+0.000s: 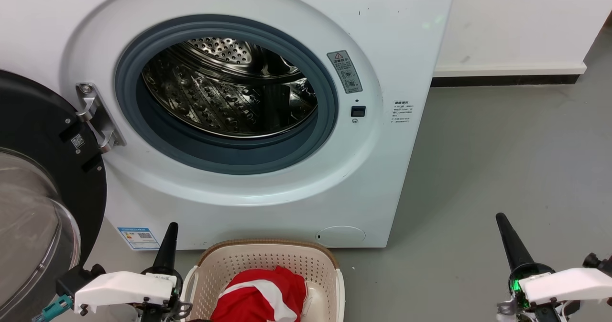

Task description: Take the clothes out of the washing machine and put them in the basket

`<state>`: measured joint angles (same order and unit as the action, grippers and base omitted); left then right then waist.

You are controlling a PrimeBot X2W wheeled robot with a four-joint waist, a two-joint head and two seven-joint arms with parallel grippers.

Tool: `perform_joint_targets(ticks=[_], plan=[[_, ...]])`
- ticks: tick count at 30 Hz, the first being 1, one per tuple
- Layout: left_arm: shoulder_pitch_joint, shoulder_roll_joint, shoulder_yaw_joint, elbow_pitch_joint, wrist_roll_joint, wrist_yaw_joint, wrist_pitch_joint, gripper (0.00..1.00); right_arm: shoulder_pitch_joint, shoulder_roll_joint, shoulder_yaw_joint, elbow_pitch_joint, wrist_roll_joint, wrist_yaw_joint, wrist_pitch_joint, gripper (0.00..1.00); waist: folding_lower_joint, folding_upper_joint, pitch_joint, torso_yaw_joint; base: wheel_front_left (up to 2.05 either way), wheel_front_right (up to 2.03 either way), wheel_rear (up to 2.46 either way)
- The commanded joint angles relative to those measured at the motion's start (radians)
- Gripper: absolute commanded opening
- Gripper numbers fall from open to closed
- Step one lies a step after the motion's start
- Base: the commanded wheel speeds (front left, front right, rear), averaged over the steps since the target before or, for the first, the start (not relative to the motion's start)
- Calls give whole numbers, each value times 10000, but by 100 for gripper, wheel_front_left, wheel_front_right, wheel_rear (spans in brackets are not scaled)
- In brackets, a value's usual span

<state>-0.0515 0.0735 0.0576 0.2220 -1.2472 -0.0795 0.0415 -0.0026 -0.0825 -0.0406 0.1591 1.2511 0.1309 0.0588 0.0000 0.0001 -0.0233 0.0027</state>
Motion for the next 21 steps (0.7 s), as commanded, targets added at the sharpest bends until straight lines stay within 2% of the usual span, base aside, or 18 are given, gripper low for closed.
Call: perform_joint_targets(ticks=[1, 21], plan=[[-265, -24, 65, -37, -195, -92, 58, 0, -333, -37, -31, -18, 222, -1, 28, 0, 0, -1, 5, 0, 0, 0, 0], [-468, -123, 332, 105, -1895, -303, 401, 0, -719, 1, -188, 418, 2059, -2, 125, 0, 0, -1, 119, -12, 0, 0, 0]])
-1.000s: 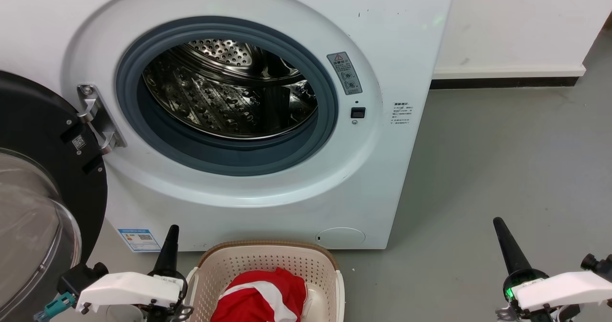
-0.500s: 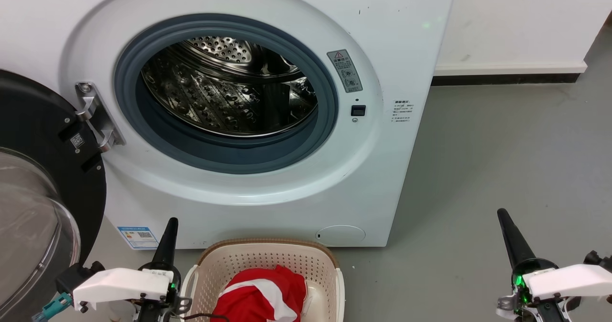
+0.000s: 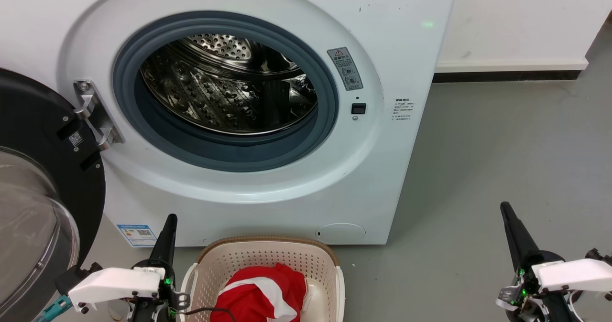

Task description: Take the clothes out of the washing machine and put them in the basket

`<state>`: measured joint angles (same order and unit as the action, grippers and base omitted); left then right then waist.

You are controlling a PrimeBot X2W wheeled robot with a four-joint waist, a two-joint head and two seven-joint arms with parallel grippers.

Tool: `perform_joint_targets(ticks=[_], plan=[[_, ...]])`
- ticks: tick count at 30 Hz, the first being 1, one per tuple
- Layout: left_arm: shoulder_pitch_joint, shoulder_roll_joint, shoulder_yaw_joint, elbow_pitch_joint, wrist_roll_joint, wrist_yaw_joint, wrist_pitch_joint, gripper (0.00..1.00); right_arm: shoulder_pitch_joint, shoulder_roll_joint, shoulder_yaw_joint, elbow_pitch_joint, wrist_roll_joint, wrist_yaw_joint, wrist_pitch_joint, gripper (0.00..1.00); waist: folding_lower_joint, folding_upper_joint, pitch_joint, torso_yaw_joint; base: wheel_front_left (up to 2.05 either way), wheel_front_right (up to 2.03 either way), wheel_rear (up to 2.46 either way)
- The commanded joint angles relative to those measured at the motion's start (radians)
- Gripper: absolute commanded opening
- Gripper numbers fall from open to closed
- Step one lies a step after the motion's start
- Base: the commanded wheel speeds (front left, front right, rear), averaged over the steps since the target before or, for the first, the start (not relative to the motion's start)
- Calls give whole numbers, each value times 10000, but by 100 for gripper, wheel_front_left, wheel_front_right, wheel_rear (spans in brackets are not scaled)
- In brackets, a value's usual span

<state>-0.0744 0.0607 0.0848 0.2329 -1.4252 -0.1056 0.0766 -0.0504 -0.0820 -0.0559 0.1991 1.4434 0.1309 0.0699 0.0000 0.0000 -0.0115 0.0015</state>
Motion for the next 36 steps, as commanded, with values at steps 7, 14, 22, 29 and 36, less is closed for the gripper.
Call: perform_joint_targets(ticks=[7, 14, 22, 29, 36], plan=[[-259, -30, 131, 41, -649, -119, 160, 0, -371, 13, -87, 155, 704, -2, 61, 0, 0, 0, 41, -4, 0, 0, 0], [-332, -70, 210, 83, -1149, -197, 251, 0, -454, 31, -138, 275, 1247, -2, 81, 0, 0, 0, 81, -8, 0, 0, 0], [-377, -108, 305, 123, -1703, -265, 354, 0, -622, 49, -192, 427, 1830, -3, 130, 0, 0, 0, 127, -13, 0, 0, 0], [-379, -123, 331, 136, -1880, -289, 414, 0, -614, 69, -230, 469, 1997, -3, 169, 0, 0, 0, 146, -15, 0, 0, 0], [-379, -122, 330, 135, -1880, -289, 413, 0, -618, 90, -258, 471, 1954, -3, 176, 0, 0, 0, 146, -15, 0, 0, 0]])
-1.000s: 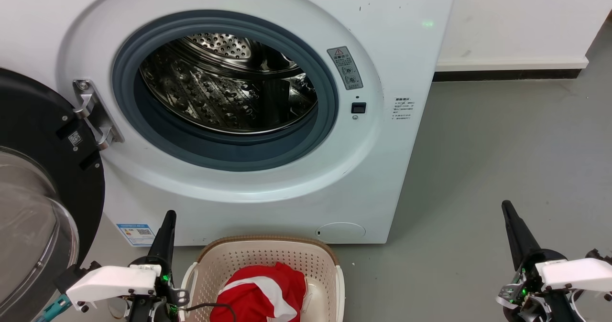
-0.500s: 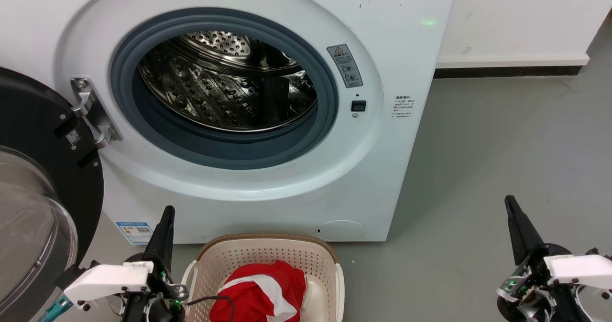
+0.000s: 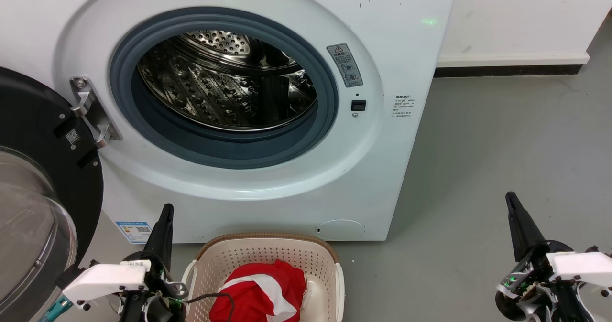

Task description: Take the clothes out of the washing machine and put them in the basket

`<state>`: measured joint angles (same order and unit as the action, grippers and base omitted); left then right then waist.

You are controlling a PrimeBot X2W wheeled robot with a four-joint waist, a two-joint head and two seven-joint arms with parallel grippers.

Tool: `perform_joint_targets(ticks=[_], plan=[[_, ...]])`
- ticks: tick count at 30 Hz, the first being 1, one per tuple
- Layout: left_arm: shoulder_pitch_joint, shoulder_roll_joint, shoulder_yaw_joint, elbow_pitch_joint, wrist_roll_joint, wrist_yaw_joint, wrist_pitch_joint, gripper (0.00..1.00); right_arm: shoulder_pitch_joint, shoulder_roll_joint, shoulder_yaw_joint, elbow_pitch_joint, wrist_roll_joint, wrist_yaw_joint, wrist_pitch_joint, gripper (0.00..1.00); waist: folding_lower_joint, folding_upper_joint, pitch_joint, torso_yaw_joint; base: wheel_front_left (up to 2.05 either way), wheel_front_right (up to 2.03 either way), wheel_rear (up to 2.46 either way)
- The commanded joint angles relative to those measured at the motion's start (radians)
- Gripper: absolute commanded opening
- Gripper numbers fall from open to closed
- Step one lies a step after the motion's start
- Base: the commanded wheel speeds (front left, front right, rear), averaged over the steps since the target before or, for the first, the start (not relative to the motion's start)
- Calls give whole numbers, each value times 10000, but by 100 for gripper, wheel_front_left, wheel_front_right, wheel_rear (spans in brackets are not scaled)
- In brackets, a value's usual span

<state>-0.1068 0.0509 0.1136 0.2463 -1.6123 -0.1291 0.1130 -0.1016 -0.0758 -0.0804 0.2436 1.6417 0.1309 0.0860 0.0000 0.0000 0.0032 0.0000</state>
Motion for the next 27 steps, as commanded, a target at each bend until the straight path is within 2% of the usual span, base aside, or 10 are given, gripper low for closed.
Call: perform_joint_targets(ticks=[1, 27], plan=[[-56, -24, 43, 1, -9, -54, 49, 0, -107, 30, -18, 26, -33, -3, 19, 0, 0, 0, -1, 0, 0, 0, 0], [-54, -24, 40, -1, -11, -54, 47, 0, -120, 85, -112, 31, -118, -3, 115, 0, 0, 0, -1, 0, 0, 0, 0]])
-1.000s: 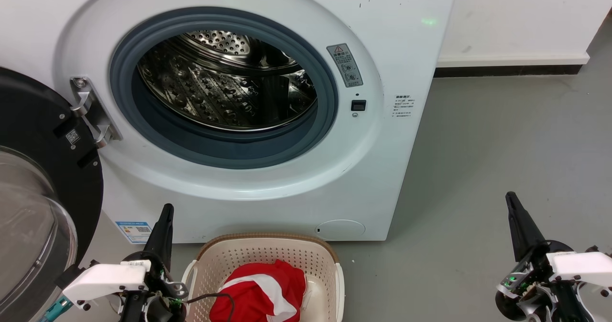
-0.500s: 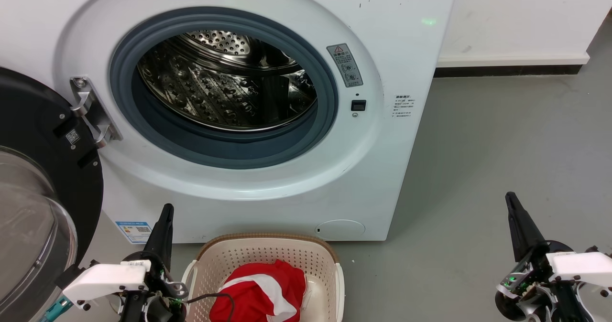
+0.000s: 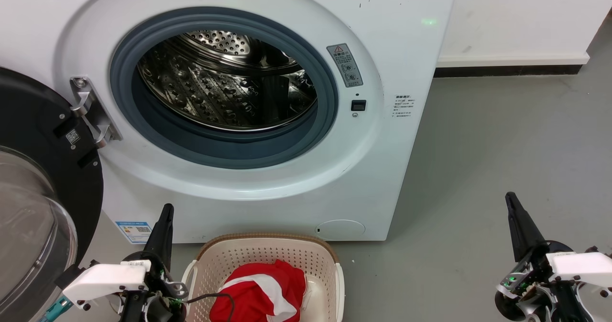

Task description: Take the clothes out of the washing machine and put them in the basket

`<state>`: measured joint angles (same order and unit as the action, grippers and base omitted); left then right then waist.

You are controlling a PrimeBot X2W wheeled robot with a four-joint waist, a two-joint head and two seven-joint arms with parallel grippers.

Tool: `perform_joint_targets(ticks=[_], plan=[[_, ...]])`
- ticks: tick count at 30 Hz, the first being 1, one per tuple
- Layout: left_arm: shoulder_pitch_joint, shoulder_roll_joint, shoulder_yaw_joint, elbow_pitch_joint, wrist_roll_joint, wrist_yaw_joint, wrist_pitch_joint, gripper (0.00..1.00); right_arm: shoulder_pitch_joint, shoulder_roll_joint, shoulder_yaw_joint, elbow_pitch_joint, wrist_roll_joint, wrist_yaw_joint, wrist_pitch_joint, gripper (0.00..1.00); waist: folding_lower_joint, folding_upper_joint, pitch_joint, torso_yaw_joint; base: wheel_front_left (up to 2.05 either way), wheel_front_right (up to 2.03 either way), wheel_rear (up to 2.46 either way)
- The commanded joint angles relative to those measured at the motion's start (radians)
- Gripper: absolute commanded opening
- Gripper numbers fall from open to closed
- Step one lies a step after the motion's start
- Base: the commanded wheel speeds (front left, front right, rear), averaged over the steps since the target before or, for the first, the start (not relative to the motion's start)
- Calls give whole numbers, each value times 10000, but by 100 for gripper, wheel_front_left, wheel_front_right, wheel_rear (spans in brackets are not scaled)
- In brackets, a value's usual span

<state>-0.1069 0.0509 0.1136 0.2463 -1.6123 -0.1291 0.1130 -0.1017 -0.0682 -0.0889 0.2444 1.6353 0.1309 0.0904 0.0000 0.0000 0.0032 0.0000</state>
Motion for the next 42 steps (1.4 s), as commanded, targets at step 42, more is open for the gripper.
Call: perform_joint_targets(ticks=[42], plan=[[-53, -23, 37, -3, -6, -52, 44, 0, -134, 92, -134, 27, -141, -3, 136, 0, 0, 0, 0, 0, 0, 0, 0]])
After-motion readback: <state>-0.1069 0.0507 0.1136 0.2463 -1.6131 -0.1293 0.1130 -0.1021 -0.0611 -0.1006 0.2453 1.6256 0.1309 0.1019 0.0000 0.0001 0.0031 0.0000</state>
